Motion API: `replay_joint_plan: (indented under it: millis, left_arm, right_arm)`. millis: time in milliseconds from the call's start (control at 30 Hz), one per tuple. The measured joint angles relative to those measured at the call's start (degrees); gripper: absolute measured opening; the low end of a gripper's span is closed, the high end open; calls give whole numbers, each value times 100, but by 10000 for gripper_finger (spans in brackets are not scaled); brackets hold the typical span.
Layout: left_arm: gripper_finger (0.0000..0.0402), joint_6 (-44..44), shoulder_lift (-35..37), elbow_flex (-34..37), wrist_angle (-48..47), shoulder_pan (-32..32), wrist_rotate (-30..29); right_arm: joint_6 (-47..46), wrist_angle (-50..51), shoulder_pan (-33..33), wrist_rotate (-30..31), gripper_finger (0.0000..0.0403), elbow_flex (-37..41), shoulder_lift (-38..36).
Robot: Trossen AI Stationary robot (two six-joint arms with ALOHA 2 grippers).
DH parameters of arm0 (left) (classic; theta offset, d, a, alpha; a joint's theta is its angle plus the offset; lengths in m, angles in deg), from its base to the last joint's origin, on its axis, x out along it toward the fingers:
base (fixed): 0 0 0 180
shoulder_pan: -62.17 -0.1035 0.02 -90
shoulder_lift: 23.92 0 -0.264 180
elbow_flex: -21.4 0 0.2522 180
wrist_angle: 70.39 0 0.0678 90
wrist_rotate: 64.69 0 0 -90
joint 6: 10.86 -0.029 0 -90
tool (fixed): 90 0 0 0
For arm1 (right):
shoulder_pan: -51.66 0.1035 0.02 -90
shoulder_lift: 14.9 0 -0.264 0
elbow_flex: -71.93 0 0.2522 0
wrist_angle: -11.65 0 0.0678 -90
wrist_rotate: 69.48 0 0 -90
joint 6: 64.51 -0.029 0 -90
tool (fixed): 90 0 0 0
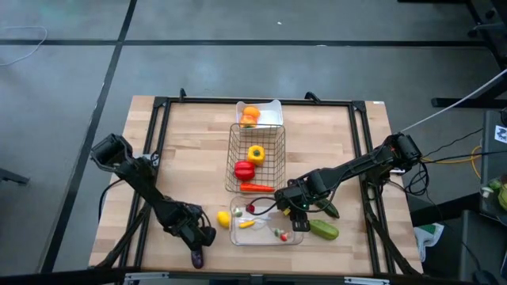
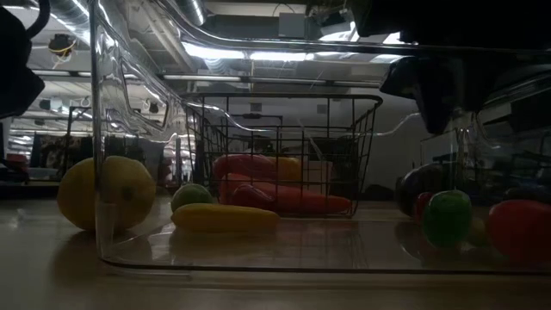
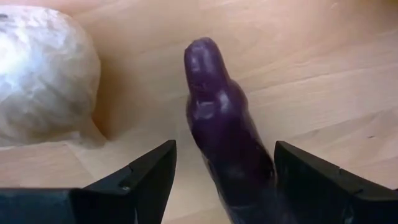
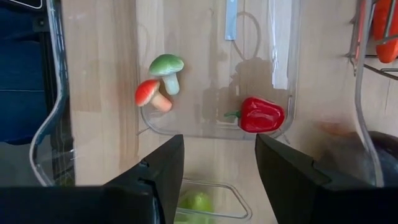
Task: Sort produce into baskets
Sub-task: Put the eggplant into the wire basket
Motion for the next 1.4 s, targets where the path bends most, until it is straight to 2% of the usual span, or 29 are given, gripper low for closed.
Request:
replay_joint_plan:
  millis: [167, 400, 633, 867, 1067, 1400]
  left_arm:
    - [243, -173, -7, 0, -28, 0, 0]
    - [170, -249, -38, 0, -36, 0, -26]
    - [115, -355, -40, 0, 8, -11, -32]
    - [118, -715, 17, 0, 300, -13, -39]
    - [119, -1162, 422, 0, 418, -79, -138]
    - [120, -2257, 1604, 0, 479, -417, -495]
  right_arm:
    - [2, 12, 0, -3, 198, 0, 0]
    - [152, 199, 0, -3, 198, -2, -84]
    - [154, 447, 0, 168, 198, -4, -636]
    - [162, 909, 0, 850, 198, -9, -1211]
    - [160, 1319, 0, 1530, 198, -9, -1576]
    - [157, 1676, -4, 1717, 198, -9, -1687]
